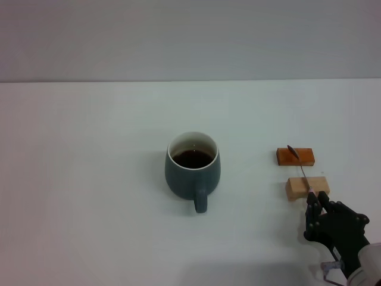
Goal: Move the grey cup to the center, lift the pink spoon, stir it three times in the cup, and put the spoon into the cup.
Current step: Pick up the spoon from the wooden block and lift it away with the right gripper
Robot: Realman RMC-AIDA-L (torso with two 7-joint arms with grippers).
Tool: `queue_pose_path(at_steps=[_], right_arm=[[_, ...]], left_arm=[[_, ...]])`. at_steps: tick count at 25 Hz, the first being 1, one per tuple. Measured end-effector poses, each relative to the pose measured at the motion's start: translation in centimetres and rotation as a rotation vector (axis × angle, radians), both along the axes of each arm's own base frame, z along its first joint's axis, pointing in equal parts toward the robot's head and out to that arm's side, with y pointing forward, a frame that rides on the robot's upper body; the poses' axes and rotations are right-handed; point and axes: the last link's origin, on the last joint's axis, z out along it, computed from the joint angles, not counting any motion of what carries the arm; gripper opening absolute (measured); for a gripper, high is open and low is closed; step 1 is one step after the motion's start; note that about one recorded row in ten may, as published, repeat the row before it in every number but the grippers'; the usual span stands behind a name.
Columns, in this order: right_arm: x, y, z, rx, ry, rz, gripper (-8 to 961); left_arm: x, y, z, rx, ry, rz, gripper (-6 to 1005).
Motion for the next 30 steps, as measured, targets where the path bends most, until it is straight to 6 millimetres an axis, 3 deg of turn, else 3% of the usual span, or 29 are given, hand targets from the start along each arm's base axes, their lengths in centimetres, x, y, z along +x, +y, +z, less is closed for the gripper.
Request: queue_pose_path(at_steps=[30], right_arm=[[-0.22, 0.41, 0.03, -0.002, 0.001, 0.009, 139]], left_arm=[[-0.03, 0.05, 0.21, 0.003, 0.003, -0.001, 47]])
